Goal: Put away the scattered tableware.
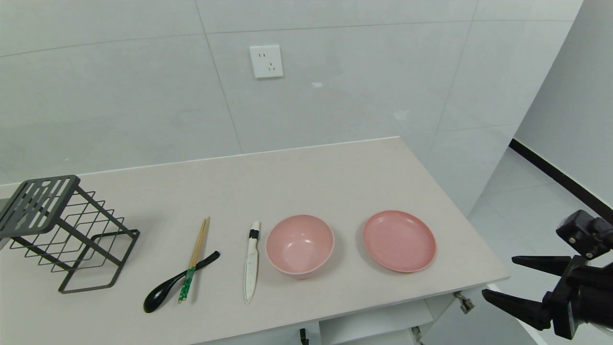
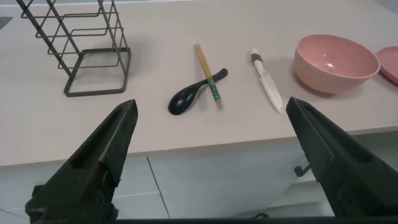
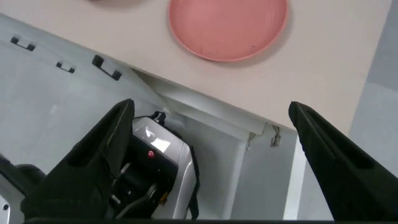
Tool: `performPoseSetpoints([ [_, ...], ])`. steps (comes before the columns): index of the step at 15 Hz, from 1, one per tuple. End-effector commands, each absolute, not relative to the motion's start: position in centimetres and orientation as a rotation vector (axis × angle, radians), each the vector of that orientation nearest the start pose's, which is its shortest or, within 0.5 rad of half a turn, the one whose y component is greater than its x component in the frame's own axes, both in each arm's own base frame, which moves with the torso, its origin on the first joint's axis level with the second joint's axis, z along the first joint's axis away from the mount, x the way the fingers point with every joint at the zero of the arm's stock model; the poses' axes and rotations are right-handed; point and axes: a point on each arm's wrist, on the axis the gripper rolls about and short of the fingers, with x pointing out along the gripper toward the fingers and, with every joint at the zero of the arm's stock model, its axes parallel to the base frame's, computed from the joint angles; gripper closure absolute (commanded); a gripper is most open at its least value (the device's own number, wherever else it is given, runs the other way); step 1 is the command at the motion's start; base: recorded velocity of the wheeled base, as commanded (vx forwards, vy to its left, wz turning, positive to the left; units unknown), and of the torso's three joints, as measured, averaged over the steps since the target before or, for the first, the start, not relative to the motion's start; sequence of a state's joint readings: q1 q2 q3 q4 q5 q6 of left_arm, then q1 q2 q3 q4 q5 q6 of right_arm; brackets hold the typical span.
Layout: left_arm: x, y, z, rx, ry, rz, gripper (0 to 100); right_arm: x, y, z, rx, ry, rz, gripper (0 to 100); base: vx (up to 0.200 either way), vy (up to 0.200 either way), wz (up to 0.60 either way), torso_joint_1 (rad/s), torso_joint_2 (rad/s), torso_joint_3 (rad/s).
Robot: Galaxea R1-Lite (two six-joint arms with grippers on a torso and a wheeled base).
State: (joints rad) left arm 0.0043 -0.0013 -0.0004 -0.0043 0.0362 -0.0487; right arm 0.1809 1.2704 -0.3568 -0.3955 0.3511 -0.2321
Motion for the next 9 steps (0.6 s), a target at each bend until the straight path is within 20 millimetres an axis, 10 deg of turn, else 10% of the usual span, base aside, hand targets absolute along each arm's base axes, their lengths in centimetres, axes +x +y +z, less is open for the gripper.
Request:
performPoseSetpoints([
  [1,-2.3,0.1,7.6,-0.049,-0.006,0.040,0,17.8,4.1,13.8,-0.173,0.510,0.575,0,0.000,0.000,0.00,0.000,0.00,0.000],
  [9,-2.3,0.1,7.6,-0.049,-0.006,0.043,0,23.2,5.6,11.5,-0.167,0.447,0.573,0,0.000,0.000,0.00,0.000,0.00,0.000],
])
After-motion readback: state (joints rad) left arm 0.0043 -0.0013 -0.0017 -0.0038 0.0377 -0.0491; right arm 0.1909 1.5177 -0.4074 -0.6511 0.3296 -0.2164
